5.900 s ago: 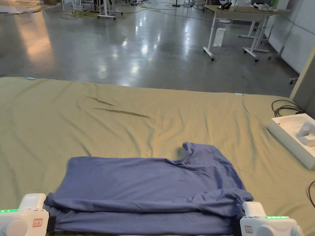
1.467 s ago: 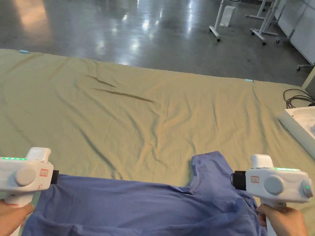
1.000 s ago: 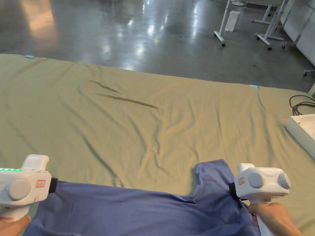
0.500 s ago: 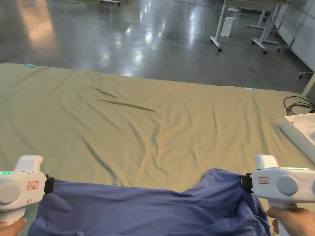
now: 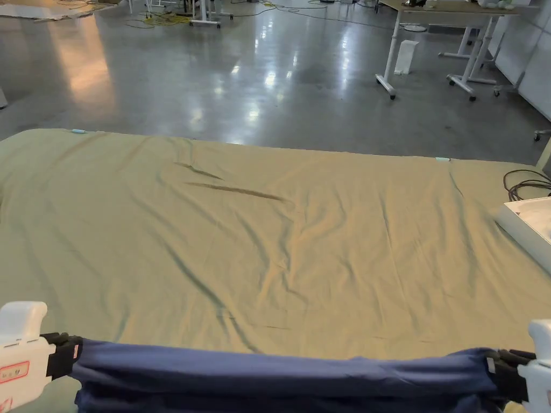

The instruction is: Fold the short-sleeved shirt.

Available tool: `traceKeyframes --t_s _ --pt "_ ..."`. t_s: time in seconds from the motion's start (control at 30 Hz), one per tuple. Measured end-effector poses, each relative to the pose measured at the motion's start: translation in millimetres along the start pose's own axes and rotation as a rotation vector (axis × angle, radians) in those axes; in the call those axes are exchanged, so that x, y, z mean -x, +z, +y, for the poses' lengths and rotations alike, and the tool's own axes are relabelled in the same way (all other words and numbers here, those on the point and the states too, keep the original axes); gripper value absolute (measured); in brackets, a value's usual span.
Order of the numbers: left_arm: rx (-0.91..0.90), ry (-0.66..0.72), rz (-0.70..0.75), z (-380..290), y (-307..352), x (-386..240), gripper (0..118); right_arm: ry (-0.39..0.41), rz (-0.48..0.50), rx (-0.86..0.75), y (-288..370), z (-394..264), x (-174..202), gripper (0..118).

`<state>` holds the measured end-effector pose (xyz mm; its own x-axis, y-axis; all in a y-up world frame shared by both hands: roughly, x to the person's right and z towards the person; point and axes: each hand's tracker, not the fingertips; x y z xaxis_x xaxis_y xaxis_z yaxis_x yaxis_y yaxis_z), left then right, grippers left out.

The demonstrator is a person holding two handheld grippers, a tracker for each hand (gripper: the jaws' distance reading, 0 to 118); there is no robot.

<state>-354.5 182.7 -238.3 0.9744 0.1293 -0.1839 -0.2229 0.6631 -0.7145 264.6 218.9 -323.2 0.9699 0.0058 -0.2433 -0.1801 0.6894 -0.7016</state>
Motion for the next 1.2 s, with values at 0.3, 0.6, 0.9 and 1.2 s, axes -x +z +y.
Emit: traceKeyframes --t_s 0.3,0.6,0.9,1.2 --pt "0.152 0.017 0.002 -65 0 8 4 0.006 -0.045 0.205 5 -76 5 0" --pt "0.340 0.024 0.031 -112 -43 14 4 -0.002 -0.086 0.370 -39 -126 9 0" --pt "0.373 0.040 0.069 -92 -46 7 29 -0.035 -0.162 0.420 -57 -121 21 18" --pt "0.003 -0.037 0.058 -35 -13 -50 57 -0.089 -0.195 0.034 -16 -49 43 69"
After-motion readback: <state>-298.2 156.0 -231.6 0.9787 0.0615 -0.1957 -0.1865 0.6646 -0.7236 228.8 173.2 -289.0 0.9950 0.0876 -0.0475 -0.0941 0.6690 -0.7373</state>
